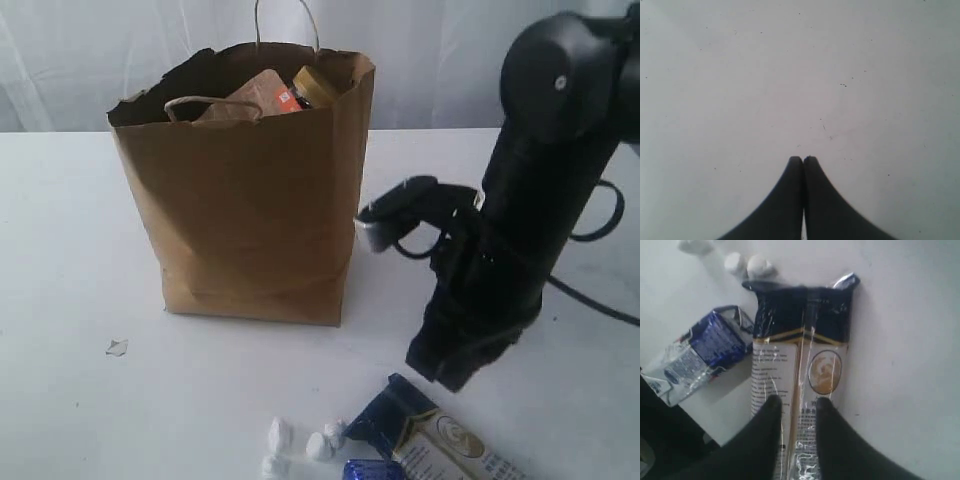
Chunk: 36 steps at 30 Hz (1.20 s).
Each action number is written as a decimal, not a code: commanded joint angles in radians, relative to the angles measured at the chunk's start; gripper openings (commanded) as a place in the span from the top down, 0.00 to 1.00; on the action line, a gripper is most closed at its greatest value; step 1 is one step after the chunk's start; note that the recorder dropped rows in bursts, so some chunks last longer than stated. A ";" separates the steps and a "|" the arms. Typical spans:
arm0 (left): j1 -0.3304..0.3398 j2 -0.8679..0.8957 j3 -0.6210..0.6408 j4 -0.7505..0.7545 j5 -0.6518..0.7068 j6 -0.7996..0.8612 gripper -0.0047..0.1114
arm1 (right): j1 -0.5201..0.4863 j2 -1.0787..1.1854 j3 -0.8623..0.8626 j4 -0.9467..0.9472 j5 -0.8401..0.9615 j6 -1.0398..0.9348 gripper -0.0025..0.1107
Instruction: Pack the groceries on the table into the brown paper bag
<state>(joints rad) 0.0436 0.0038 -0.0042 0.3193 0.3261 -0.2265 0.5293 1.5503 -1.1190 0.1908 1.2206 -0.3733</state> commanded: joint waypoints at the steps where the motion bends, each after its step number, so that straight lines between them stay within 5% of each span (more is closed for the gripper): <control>1: -0.009 -0.004 0.004 -0.002 0.003 -0.003 0.96 | -0.002 0.041 0.049 0.009 0.000 -0.018 0.44; 3: -0.009 -0.004 0.004 -0.002 0.003 -0.003 0.96 | -0.002 0.062 0.066 0.020 -0.063 -0.017 0.29; 7: -0.009 -0.004 0.004 -0.002 0.003 -0.003 0.96 | -0.002 0.110 0.087 0.026 -0.116 -0.017 0.16; 14: -0.009 -0.004 0.004 -0.002 0.003 -0.003 0.96 | -0.002 0.134 0.134 0.038 -0.108 -0.006 0.16; 30: -0.009 -0.004 0.004 -0.002 0.003 -0.003 0.96 | -0.002 0.134 0.365 0.052 -0.424 -0.006 0.16; 36: -0.009 -0.004 0.004 -0.002 0.003 -0.003 0.96 | -0.002 0.134 0.376 0.052 -0.462 0.020 0.34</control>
<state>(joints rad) 0.0436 0.0038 -0.0042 0.3193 0.3261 -0.2265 0.5293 1.6759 -0.7577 0.2338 0.7931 -0.3608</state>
